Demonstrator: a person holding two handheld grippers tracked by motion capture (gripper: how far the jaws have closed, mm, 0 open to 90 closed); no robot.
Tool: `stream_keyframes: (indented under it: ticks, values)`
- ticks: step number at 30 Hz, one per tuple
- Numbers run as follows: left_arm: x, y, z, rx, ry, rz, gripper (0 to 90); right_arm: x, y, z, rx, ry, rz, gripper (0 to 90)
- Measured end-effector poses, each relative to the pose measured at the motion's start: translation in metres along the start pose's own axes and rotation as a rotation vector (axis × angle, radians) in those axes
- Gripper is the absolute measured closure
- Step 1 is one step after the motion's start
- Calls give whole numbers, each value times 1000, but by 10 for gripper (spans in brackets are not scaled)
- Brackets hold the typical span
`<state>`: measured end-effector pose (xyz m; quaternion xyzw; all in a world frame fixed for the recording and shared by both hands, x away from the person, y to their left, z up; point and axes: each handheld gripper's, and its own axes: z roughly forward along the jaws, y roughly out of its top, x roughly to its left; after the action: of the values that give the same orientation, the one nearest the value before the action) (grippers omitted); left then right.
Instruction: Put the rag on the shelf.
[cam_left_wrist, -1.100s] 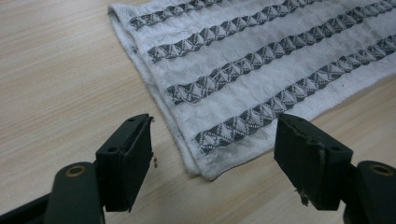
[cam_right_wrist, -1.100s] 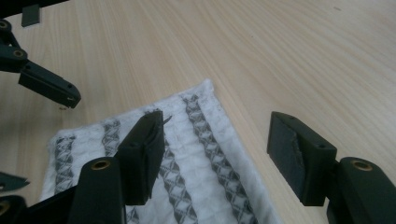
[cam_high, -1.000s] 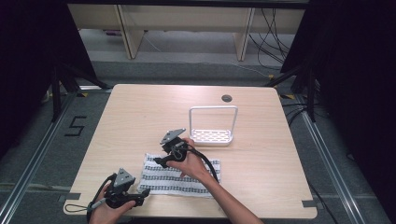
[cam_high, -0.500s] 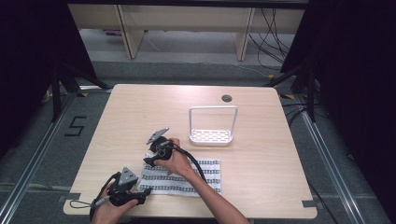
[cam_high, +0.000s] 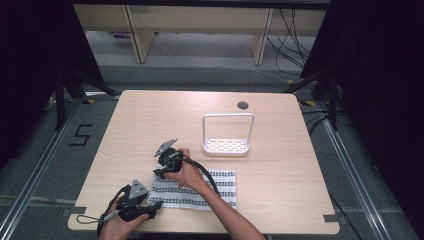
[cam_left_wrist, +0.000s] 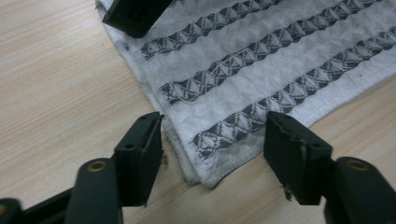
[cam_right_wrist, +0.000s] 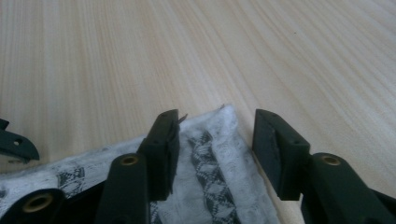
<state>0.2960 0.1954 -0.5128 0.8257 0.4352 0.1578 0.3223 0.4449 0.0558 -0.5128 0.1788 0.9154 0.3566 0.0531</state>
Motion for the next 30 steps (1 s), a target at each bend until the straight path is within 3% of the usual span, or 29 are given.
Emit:
stream_keyframes:
  ticks: [1,2,4,5,7,10,13,15,18,20,23,25,28,29,30]
  values:
    - [0,0,0,1,6,10,421,1,0,0,1,6,-1,583]
    - [0,1,1,-15,-11,-12,466,2,0,-1,10,14,-1,630]
    - [0,2,2,-27,-10,-14,539,2,1,-2,15,15,6,661]
    - [1,3,2,-15,-8,14,591,1,0,-2,11,19,11,715]
    - [-1,4,3,-28,-15,10,624,1,0,-2,11,26,5,735]
    - [-1,5,2,-15,-15,54,733,0,-1,-3,8,33,9,802]
    - [-3,5,1,-49,-20,44,799,2,-2,-4,2,31,5,838]
    - [-1,8,-3,-44,-19,75,822,3,-2,-6,3,25,-6,849]
    - [-1,8,-4,-53,-21,85,828,4,-1,-8,-2,26,-4,854]
    - [-2,8,-4,-65,-36,69,831,4,1,-11,-12,27,-11,857]
    - [-1,10,-7,-63,-38,89,837,5,2,-17,-19,22,-3,860]
    - [-2,12,-8,-86,-47,78,838,5,3,-20,-42,16,-7,862]
    - [-1,15,-12,-83,-46,113,840,4,5,-28,-72,16,-9,864]
    - [-4,16,-13,-101,-58,97,841,4,6,-33,-76,16,-2,864]
    - [-4,18,-15,-92,-45,126,841,4,7,-37,-84,15,-8,864]
